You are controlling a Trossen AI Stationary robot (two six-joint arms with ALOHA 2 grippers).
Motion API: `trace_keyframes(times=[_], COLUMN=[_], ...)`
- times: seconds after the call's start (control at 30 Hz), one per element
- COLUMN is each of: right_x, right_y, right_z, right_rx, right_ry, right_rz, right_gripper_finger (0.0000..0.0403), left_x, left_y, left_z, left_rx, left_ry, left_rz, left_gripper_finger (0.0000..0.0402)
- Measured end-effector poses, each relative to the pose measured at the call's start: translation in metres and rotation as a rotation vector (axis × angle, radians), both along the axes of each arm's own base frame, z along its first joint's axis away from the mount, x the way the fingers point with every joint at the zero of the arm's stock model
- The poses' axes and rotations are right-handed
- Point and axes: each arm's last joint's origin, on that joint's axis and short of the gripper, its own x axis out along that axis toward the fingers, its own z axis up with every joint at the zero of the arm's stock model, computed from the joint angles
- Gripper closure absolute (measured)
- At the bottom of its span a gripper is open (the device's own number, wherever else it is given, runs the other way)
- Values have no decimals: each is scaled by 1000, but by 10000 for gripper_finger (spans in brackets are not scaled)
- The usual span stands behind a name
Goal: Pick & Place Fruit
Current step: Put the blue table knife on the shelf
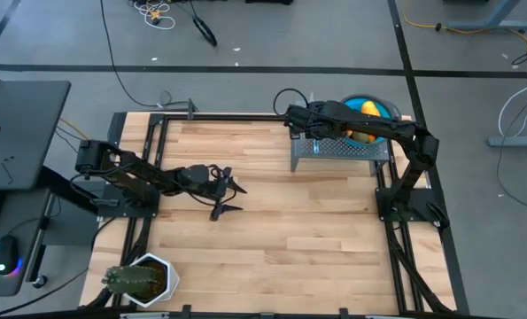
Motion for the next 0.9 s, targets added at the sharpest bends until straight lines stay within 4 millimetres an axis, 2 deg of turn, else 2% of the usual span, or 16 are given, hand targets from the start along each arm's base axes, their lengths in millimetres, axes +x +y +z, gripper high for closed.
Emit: trace_keyframes(times=[0.63,0.9], right_x=[1,1], right_y=[0,0], right_z=[0,1], right_rx=[-21,-30], right_ry=[-2,-10], right_rz=[4,-11], right_gripper_finger=[354,314], left_x=[0,0], left_y=[-1,-1], left_z=[0,0], left_rx=[-19,-21], left_ry=[2,3], left_rz=[-17,-17], left_gripper_finger=[123,123])
